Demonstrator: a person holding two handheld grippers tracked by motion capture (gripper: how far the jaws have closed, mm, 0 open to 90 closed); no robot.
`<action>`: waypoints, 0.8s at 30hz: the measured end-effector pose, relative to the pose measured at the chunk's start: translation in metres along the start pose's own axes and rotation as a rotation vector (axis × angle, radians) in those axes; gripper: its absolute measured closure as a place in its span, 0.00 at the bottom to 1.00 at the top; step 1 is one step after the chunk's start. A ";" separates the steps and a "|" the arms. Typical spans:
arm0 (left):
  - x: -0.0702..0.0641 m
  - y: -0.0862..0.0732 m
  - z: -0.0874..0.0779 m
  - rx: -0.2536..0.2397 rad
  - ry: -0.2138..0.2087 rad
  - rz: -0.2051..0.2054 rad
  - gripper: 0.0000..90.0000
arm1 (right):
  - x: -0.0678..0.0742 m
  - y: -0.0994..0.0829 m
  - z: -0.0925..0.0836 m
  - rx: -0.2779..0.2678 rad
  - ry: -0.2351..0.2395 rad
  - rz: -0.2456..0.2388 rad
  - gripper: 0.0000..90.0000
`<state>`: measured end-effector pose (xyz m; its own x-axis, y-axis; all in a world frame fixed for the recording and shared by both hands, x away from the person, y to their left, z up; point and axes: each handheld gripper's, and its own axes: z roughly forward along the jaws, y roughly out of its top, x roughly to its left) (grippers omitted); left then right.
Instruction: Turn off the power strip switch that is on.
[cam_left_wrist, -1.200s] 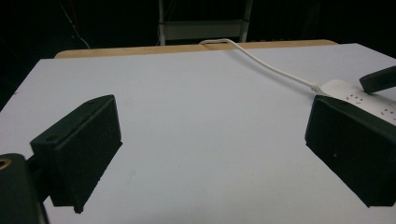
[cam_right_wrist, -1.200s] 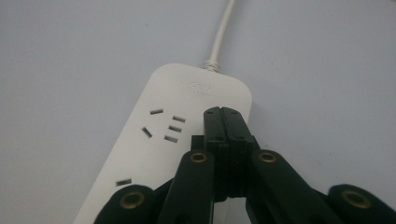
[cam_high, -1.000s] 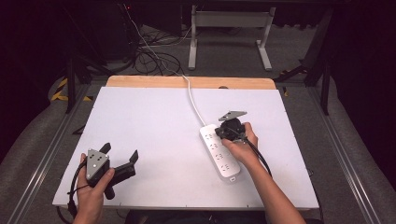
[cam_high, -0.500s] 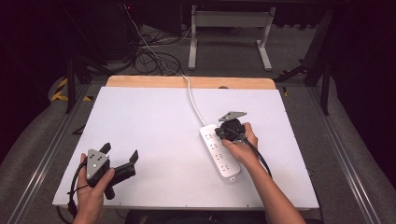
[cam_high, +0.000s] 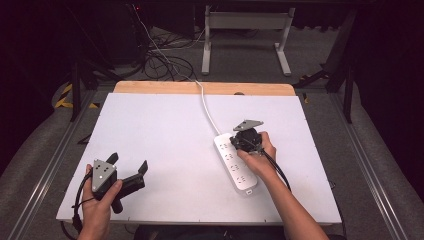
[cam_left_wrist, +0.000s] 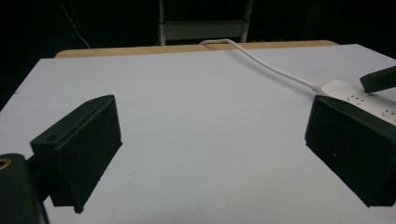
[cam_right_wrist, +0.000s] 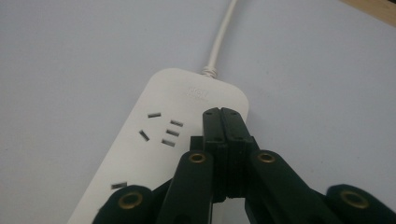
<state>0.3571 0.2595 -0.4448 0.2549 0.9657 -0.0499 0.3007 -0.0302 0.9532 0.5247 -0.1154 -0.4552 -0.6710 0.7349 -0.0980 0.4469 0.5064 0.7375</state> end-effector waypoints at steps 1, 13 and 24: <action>0.000 0.000 0.000 -0.001 0.001 -0.002 0.05 | 0.000 0.000 -0.001 -0.008 -0.001 -0.002 1.00; 0.001 -0.001 0.000 -0.002 0.003 -0.009 0.05 | -0.006 0.004 -0.030 -0.146 -0.004 0.011 1.00; 0.001 -0.001 0.000 -0.003 0.008 -0.010 0.05 | -0.007 -0.007 -0.085 -0.321 0.025 0.009 1.00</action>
<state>0.3570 0.2609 -0.4454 0.2446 0.9680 -0.0570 0.3005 -0.0198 0.9536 0.4756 -0.1623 -0.4024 -0.6838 0.7256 -0.0770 0.2463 0.3289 0.9117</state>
